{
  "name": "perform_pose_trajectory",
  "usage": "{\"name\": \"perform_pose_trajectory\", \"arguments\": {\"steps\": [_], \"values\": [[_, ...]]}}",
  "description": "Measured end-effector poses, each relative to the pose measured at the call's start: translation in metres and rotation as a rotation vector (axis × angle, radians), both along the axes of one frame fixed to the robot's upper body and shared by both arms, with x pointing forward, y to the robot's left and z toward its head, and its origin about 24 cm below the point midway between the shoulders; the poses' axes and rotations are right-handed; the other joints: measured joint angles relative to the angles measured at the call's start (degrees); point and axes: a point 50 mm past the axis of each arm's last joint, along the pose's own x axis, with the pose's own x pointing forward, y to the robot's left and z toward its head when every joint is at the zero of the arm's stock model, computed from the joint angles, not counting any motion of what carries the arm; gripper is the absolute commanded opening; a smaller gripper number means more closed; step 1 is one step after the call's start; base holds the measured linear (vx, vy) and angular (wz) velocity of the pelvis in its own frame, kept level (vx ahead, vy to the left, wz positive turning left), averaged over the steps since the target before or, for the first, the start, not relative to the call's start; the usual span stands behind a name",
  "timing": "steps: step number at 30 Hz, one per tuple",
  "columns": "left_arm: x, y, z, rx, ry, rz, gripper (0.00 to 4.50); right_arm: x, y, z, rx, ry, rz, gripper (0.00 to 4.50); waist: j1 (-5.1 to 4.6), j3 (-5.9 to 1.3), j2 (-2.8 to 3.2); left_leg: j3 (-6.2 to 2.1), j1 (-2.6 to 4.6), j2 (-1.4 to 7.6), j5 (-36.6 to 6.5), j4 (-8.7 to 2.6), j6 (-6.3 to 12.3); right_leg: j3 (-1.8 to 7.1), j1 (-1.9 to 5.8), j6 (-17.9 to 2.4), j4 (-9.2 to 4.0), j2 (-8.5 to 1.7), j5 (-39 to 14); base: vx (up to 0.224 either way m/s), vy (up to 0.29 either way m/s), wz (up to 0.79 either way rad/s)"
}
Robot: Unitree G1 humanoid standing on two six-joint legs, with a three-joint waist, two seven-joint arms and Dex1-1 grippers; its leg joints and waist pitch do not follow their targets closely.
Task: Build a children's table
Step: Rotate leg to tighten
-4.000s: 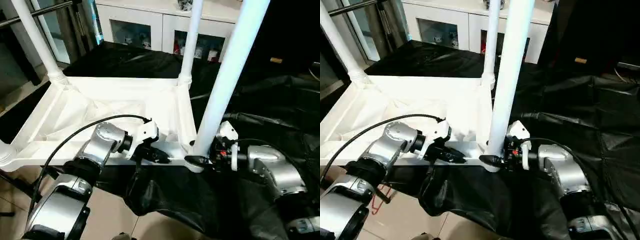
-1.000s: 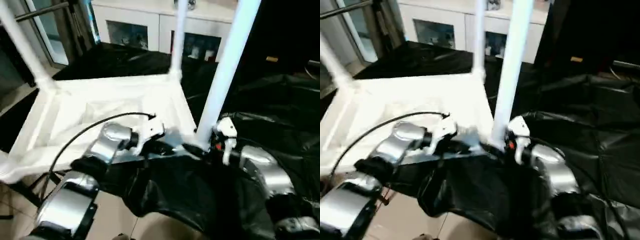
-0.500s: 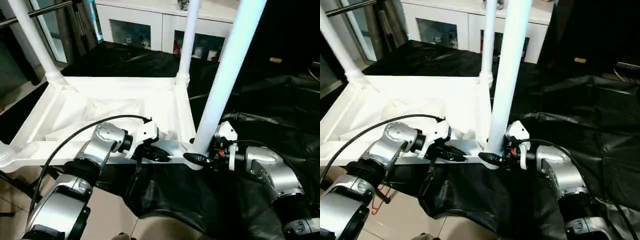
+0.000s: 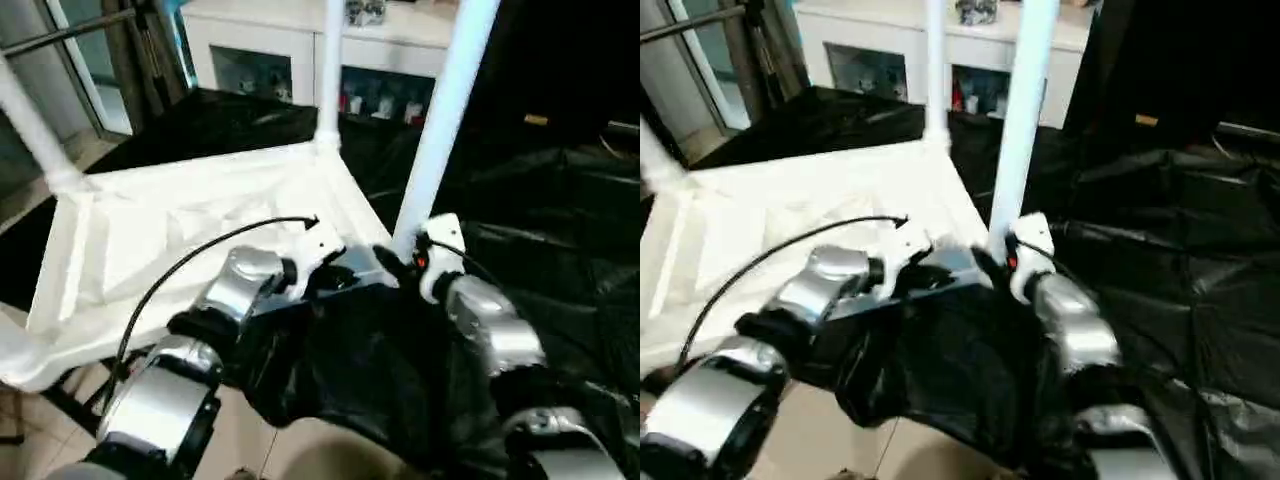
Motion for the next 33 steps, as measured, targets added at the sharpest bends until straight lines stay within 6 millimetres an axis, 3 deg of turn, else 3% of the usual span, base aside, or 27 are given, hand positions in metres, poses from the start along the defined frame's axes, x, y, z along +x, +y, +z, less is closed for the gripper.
{"name": "perform_pose_trajectory", "arguments": {"steps": [3,5,8,12,24,32,33], "values": [[0.000,0.000,0.000,-0.004,0.003,-0.006,0.00,0.000,0.000,0.000,0.003,-0.016,0.006,3.42,0.04,-0.04,0.07,0.00,-0.01,0.00,0.0,-0.02,0.00,0.00,0.00,-0.2,0.02,0.00,0.1,0.000,0.000,0.00],[0.000,0.002,0.001,-0.007,0.010,-0.018,0.00,-0.002,0.001,0.000,0.011,-0.015,0.033,3.44,0.01,-0.04,0.07,0.00,0.00,0.02,0.0,-0.04,0.00,-0.03,-0.01,-0.3,0.03,0.00,0.2,0.000,0.000,0.00],[-0.002,0.005,0.001,-0.011,0.018,-0.046,0.00,-0.004,-0.002,0.001,0.014,-0.020,0.094,3.87,0.03,-0.04,0.07,0.00,0.00,0.03,0.0,-0.06,0.00,-0.04,-0.02,-0.3,0.05,0.00,0.2,0.000,0.000,0.00],[-0.008,0.015,0.003,-0.010,0.039,-0.143,0.00,-0.015,-0.008,0.004,0.014,-0.020,0.287,3.87,0.45,-0.01,0.12,0.00,-0.07,0.09,0.0,-0.12,0.01,-0.09,-0.08,-0.3,0.05,0.04,0.2,0.000,0.000,0.00],[-0.020,0.031,0.005,0.004,0.094,-0.338,0.00,-0.041,-0.025,0.011,0.001,0.067,0.642,3.87,0.94,0.03,0.07,0.04,-0.12,0.15,0.0,-0.04,0.05,-0.10,-0.09,-0.2,0.05,0.04,0.2,0.000,0.000,0.00],[-0.022,0.039,0.005,0.014,0.115,-0.379,0.00,-0.045,-0.023,0.012,0.014,0.097,0.705,3.32,1.49,0.06,0.03,0.04,-0.14,0.15,0.0,-0.03,0.04,-0.09,-0.08,-0.2,0.04,0.04,0.1,0.000,0.000,0.00],[-0.022,0.039,0.005,0.014,0.116,-0.380,0.00,-0.045,-0.023,0.012,0.014,0.097,0.705,3.09,1.52,0.06,0.03,0.04,-0.14,0.15,0.0,-0.04,0.04,-0.09,-0.09,-0.2,0.04,0.04,0.1,0.000,0.000,0.00]]}}
